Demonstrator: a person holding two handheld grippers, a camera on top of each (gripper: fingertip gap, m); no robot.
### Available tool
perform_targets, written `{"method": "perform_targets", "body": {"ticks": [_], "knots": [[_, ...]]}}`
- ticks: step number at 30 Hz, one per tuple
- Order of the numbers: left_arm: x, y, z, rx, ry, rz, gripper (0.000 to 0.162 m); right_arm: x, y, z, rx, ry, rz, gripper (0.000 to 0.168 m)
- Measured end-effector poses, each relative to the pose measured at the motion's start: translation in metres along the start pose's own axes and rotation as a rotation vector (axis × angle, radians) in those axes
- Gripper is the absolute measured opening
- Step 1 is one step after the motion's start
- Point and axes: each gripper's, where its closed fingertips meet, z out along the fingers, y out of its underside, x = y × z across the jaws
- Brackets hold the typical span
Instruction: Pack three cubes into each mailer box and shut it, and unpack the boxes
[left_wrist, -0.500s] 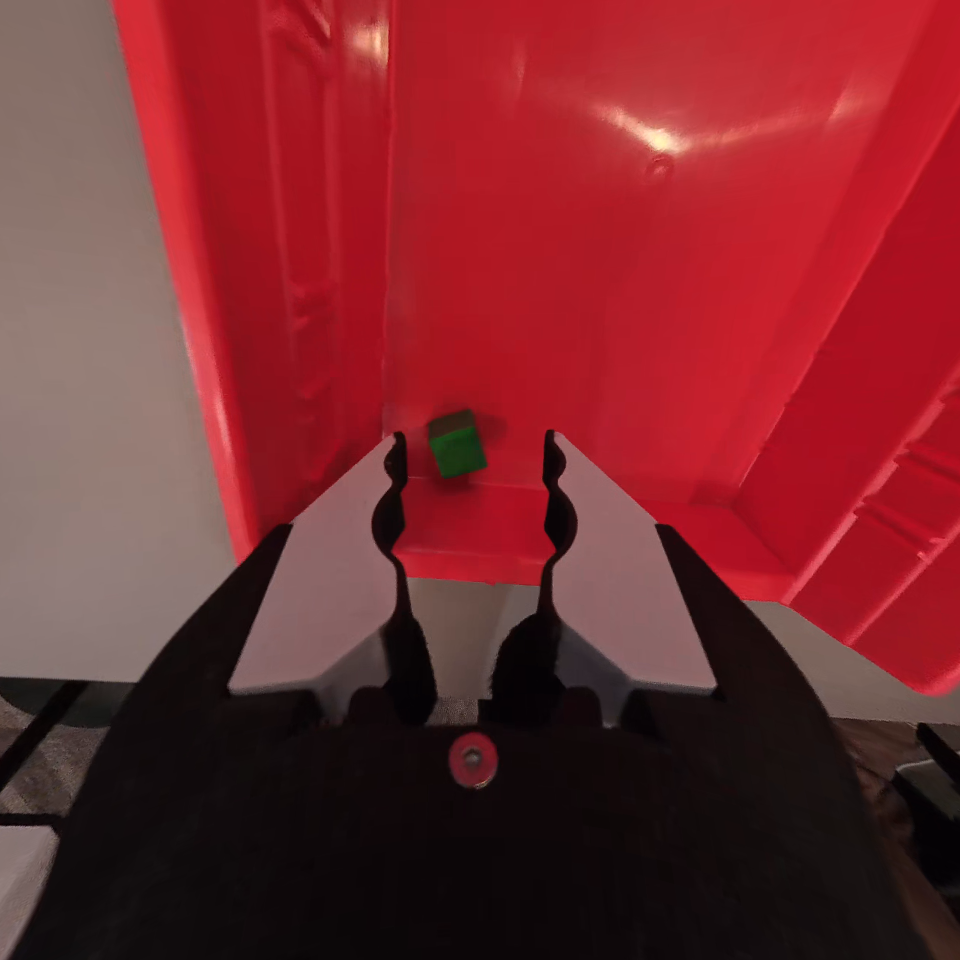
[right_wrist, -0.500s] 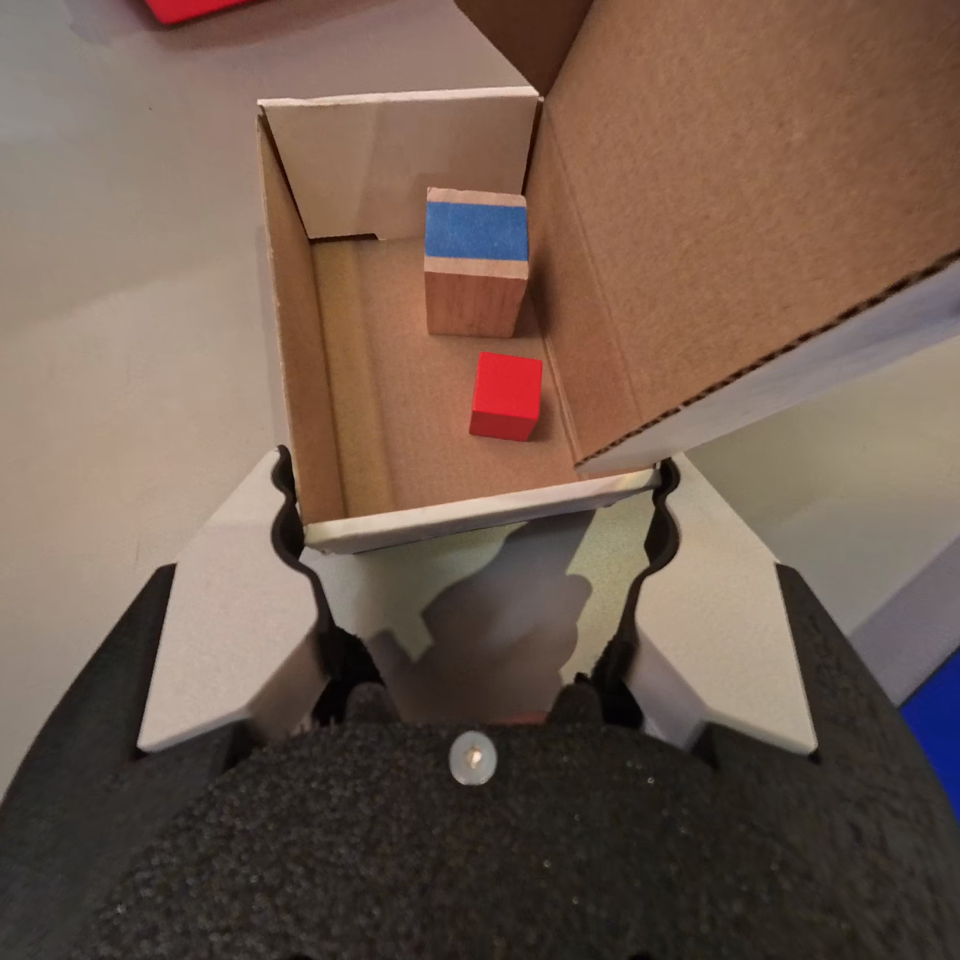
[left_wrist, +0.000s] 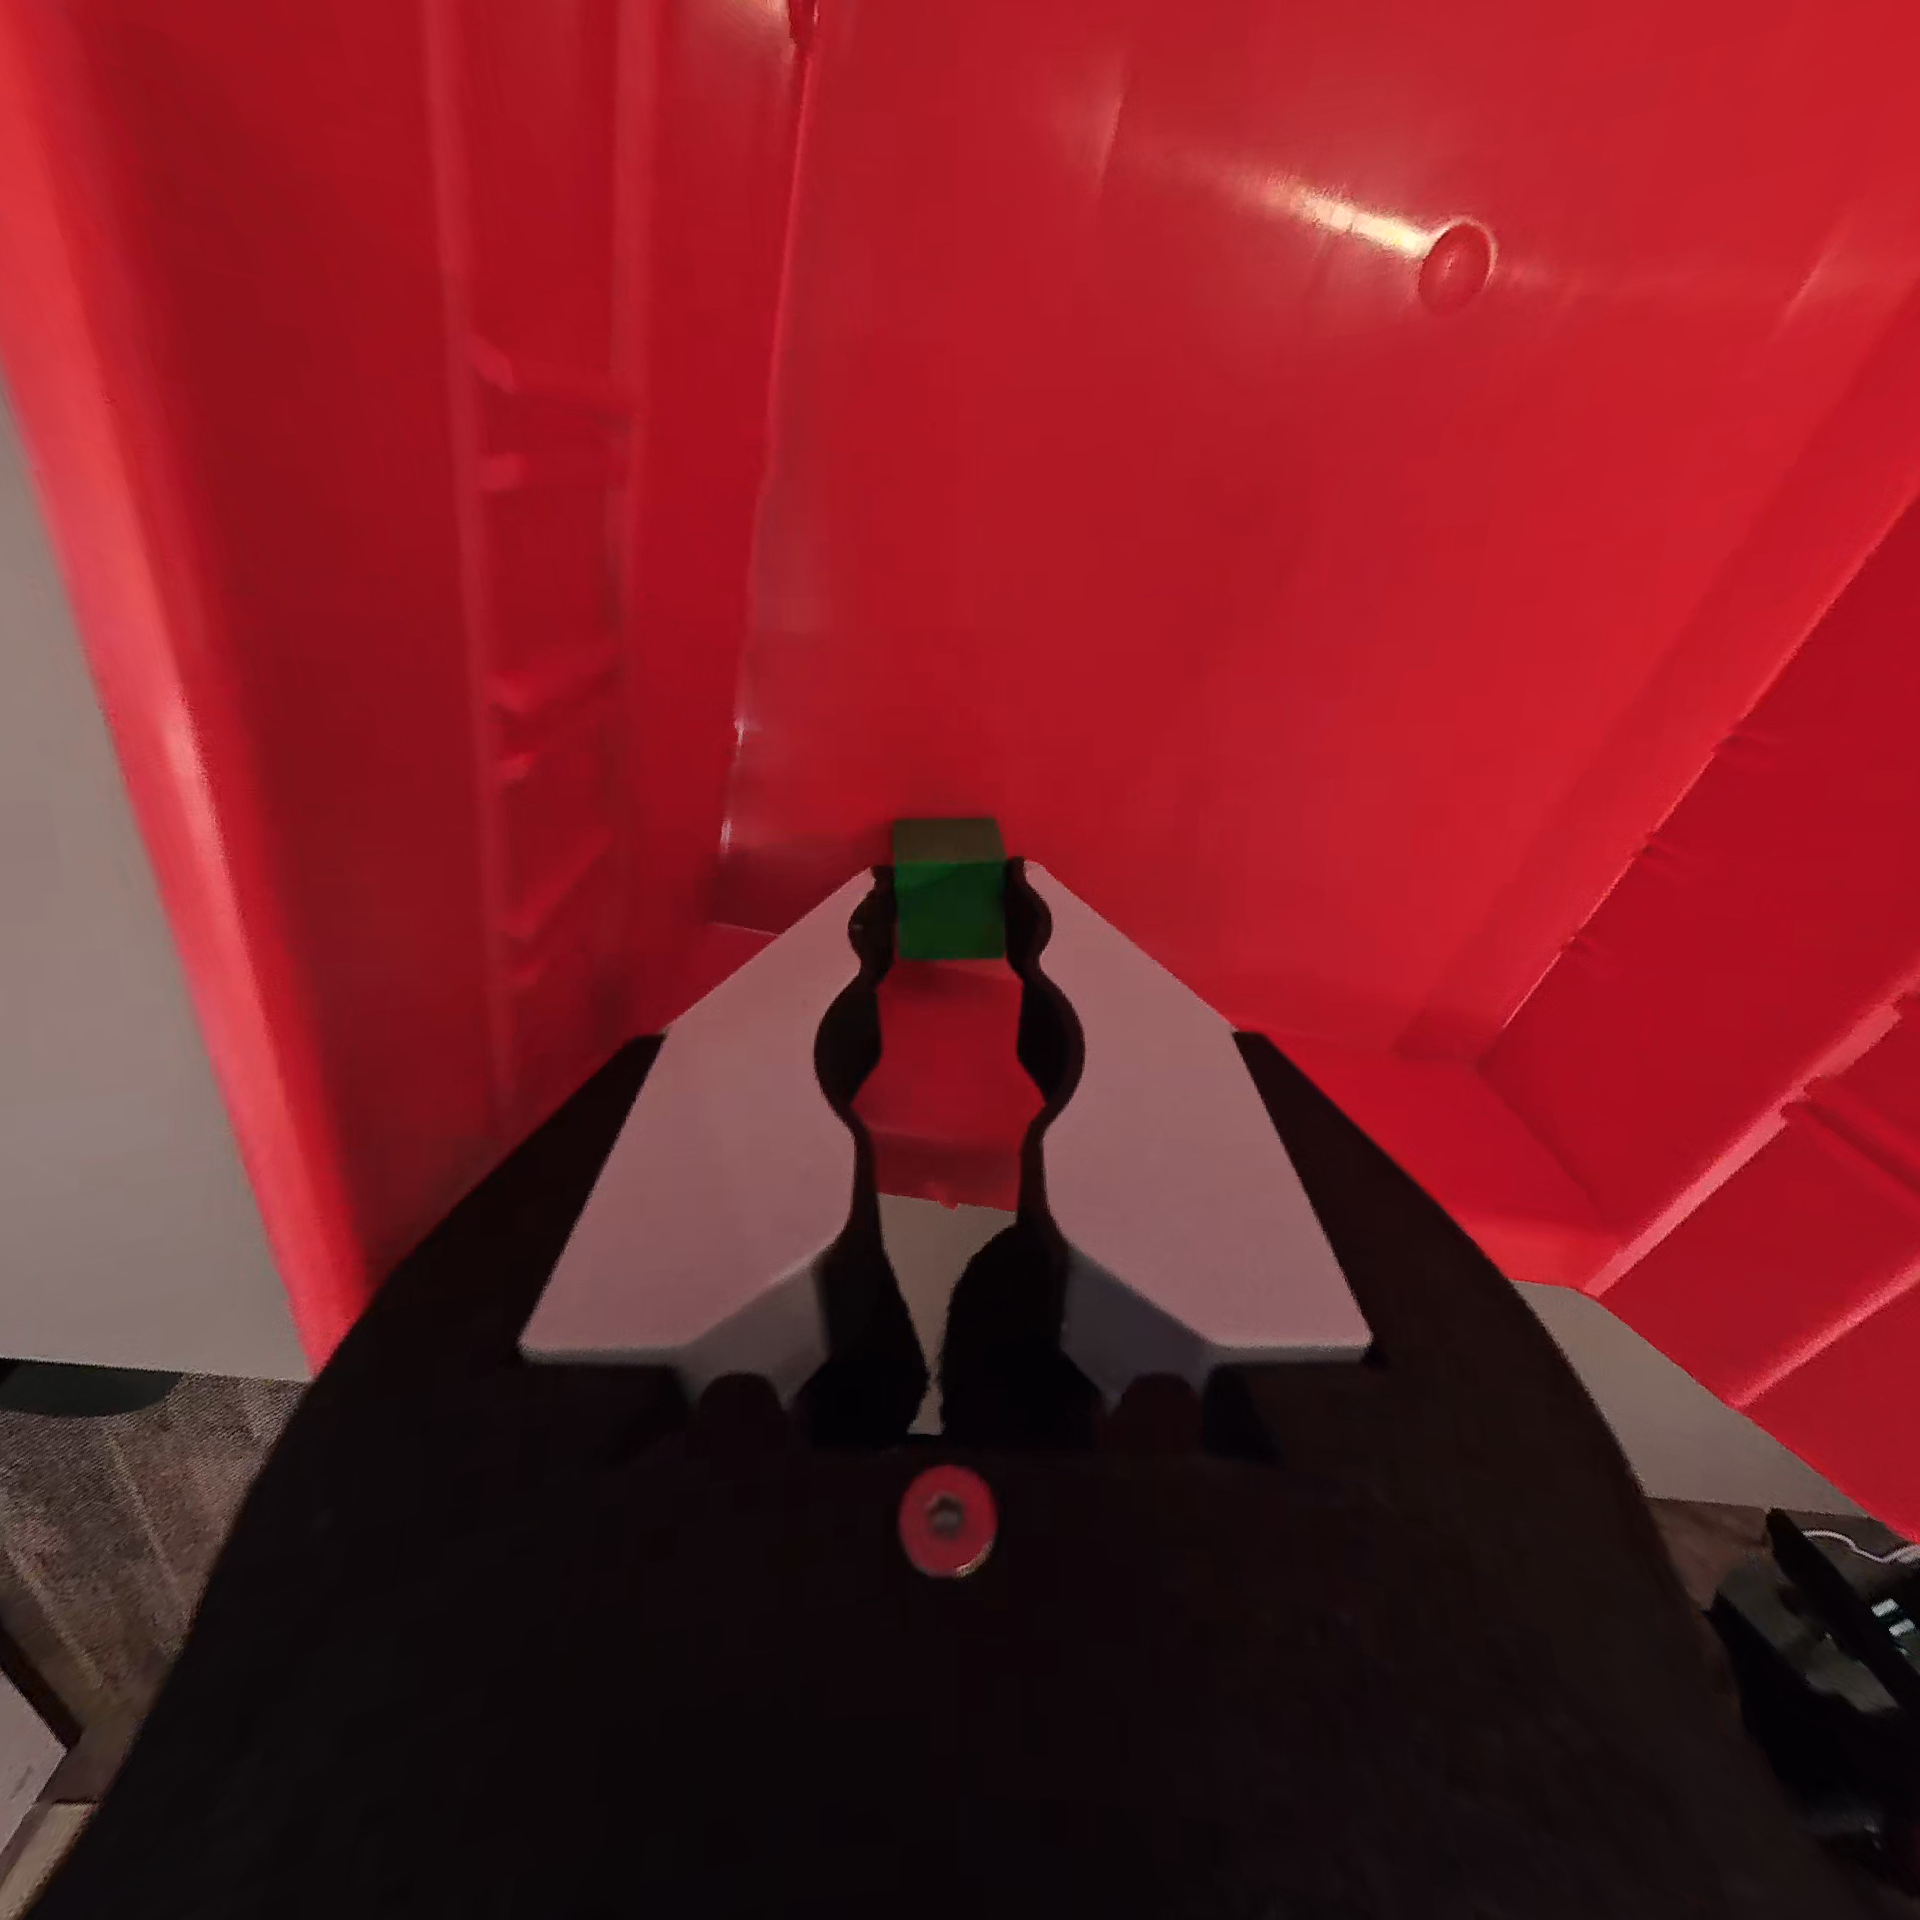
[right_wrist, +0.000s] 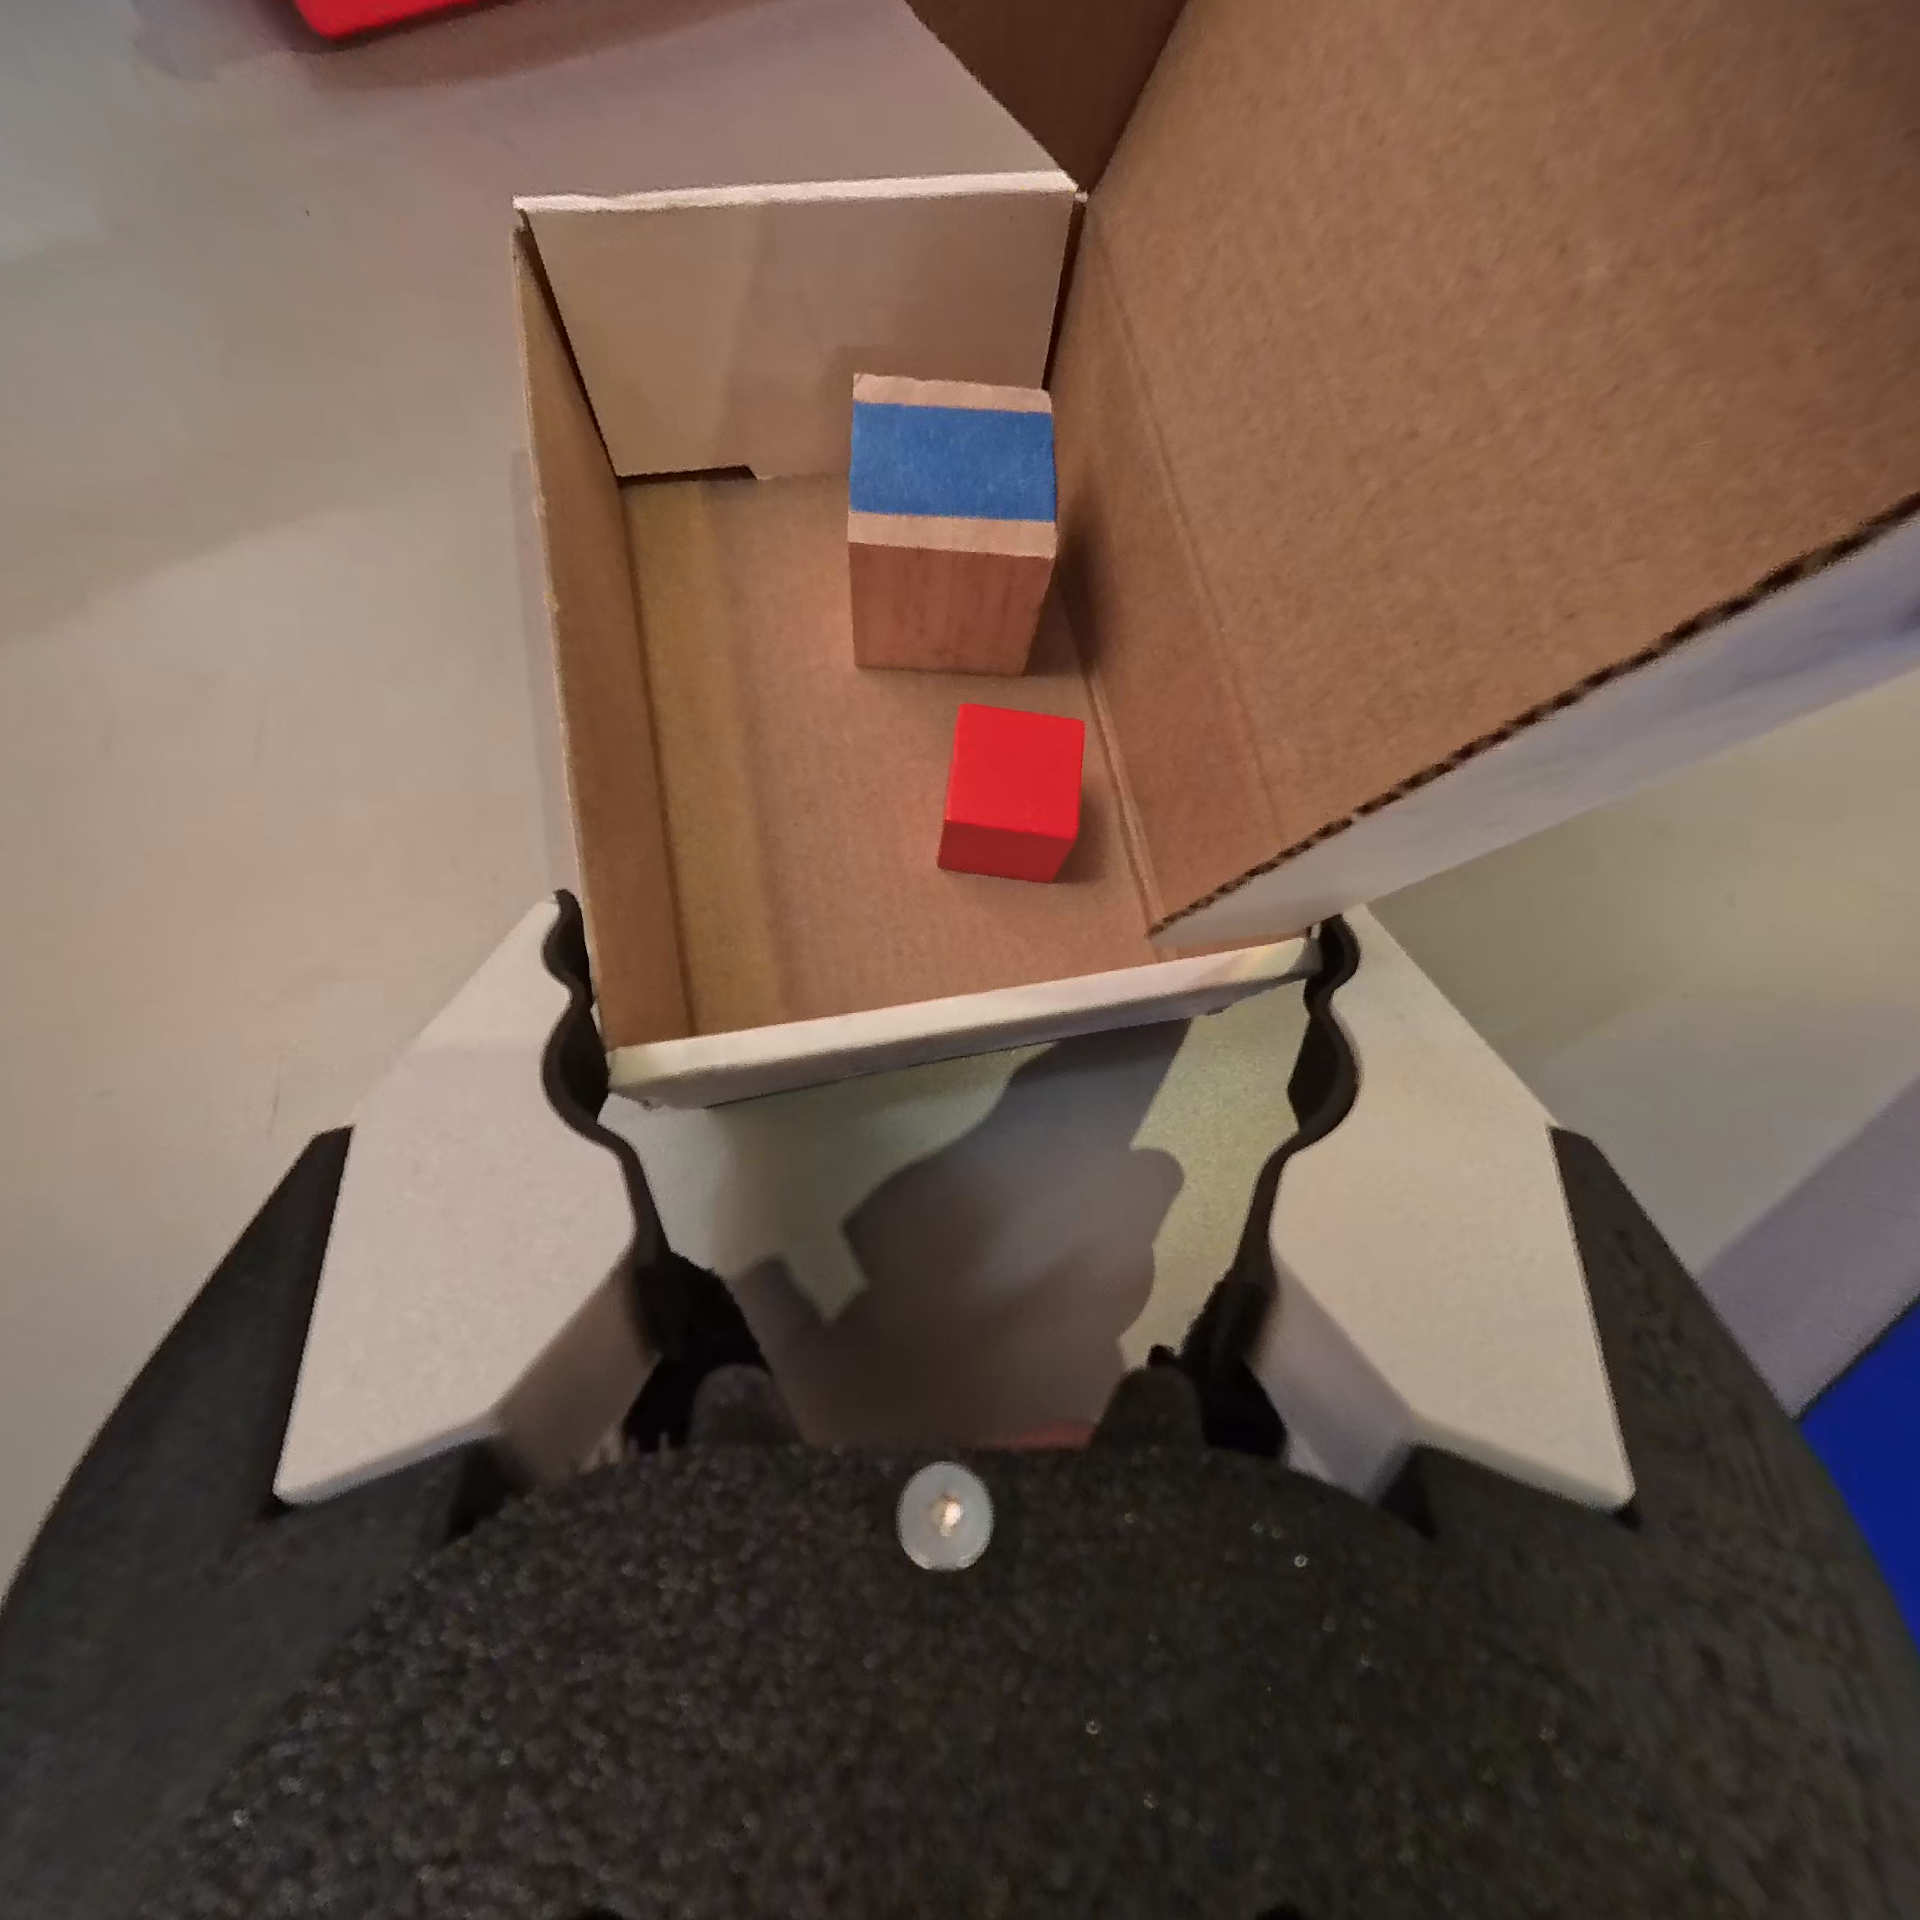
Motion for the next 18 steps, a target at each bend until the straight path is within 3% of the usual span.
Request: {"method": "perform_targets", "body": {"ticks": [6,10,14,18], "knots": [[0.025,-0.004,-0.028,0.052,0.063,0.104,0.019,0.0,0.0,0.0,-0.001,-0.002,0.0,0.134],[0.092,0.0,-0.087,0.163,0.168,0.417,0.019,0.0,0.0,0.0,0.001,-0.004,0.003,0.134],[0.204,0.052,-0.136,0.228,0.445,0.825,0.019,0.0,0.0,0.0,0.001,-0.002,-0.002,0.134],[0.287,0.111,-0.121,0.172,0.496,1.115,0.019,0.0,0.0,0.0,0.003,0.0,-0.006,0.134]]}}
